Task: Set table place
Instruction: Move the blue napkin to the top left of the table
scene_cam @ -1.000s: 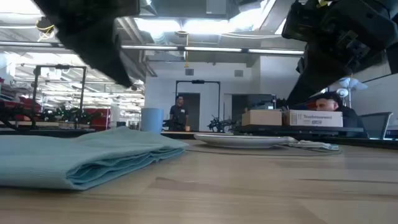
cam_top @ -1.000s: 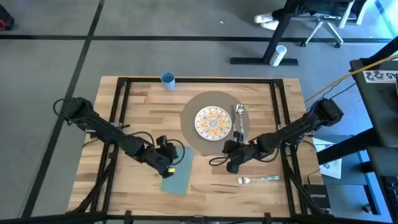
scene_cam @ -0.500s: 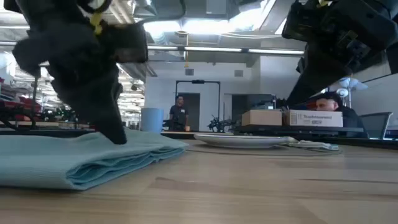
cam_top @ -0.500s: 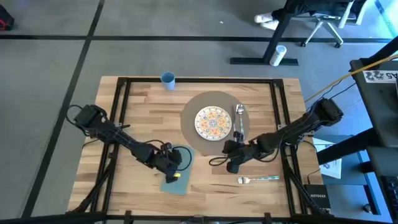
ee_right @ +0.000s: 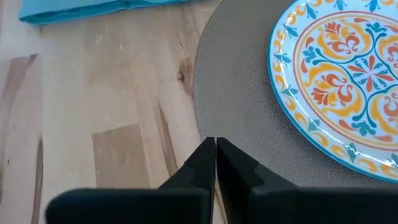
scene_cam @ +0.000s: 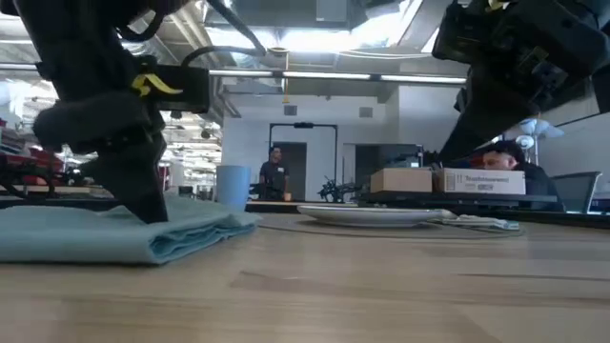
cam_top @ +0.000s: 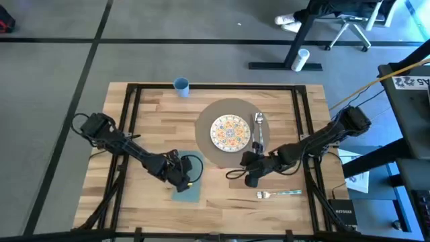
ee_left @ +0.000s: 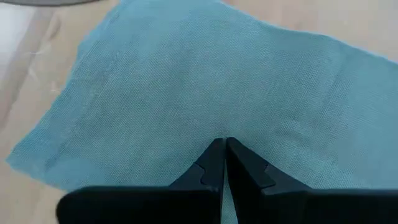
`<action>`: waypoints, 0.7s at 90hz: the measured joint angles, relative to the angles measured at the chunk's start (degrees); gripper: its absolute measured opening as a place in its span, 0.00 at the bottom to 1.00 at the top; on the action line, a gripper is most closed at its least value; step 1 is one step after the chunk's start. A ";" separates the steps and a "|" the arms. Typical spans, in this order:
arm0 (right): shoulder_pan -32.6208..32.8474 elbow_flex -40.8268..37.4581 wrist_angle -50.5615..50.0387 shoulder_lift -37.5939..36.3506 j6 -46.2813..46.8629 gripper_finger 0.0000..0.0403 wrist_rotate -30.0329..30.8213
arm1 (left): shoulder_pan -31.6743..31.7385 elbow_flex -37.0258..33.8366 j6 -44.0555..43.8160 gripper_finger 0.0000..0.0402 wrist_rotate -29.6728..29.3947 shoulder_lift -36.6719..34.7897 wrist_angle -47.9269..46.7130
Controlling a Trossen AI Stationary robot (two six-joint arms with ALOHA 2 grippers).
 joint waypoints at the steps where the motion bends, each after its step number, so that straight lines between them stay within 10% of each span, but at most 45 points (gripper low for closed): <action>1: 0.00 0.00 0.00 0.00 0.01 0.00 -0.01 | 0.12 0.00 -0.06 0.00 -0.09 0.00 -0.20; 63: 0.02 0.00 -0.52 0.00 1.19 0.00 -0.58 | 7.28 -0.17 1.36 0.00 -7.46 -2.15 -9.81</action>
